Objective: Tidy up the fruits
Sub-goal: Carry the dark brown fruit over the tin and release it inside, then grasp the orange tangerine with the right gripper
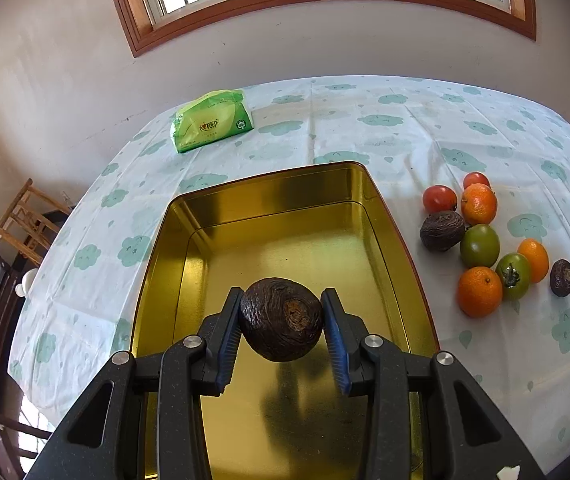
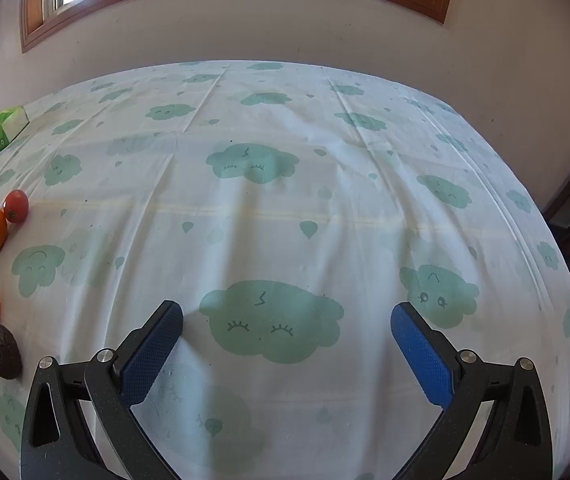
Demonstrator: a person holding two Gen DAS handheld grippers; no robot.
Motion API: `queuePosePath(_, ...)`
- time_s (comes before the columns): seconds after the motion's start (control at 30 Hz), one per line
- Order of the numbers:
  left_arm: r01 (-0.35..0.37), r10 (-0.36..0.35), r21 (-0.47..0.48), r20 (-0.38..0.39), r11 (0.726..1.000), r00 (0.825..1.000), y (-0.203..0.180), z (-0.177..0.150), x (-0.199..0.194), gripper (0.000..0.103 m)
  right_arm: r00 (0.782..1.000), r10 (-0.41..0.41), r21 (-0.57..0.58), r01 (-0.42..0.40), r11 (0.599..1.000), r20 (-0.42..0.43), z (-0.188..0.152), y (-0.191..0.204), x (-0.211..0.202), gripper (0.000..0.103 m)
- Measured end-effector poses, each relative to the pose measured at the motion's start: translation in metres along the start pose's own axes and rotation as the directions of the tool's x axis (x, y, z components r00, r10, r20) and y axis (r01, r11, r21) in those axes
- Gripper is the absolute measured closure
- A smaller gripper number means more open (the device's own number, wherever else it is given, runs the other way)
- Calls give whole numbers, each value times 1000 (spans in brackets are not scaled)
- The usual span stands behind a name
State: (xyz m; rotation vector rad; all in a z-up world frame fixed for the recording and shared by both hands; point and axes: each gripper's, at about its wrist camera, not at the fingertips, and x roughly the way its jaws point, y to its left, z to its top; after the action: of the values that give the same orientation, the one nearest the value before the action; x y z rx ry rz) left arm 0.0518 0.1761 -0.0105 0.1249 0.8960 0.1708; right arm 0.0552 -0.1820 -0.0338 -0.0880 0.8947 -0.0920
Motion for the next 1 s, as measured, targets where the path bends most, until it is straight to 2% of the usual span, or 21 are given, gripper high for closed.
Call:
queuePosePath(0.17,-8,8,-15,-13,1000,1000,11,3,5,67,1000,-2,-2,2,1000,0,0,0,0,0)
queuePosePath(0.57,-25,25,-32,15,999,1000,26,10,3,66,1000,-9,-7,9,1000,2,0,0,-1,0)
queuePosePath(0.7,-11,12,-50,23,999,1000,24,4,-6,59,1000,-10,-19,10,1000,14,0,2,-3,0)
queuePosePath(0.77,14,-13,-69,26,998,1000,24,-2,-14,57,998,39,-27,-37,999,54,-1,2,-11,0)
queuePosePath(0.83,29,-26,-87,32,996,999,22,-9,-24,54,981,152,-58,-145,988,122,-4,6,-26,0)
queuePosePath(0.9,53,-50,-88,36,995,998,19,-16,-35,51,942,317,-110,-305,946,112,-7,18,-36,2)
queuePosePath(1.0,59,-56,-57,48,997,997,11,-27,-50,50,885,462,-270,-430,861,64,-9,58,-54,6)
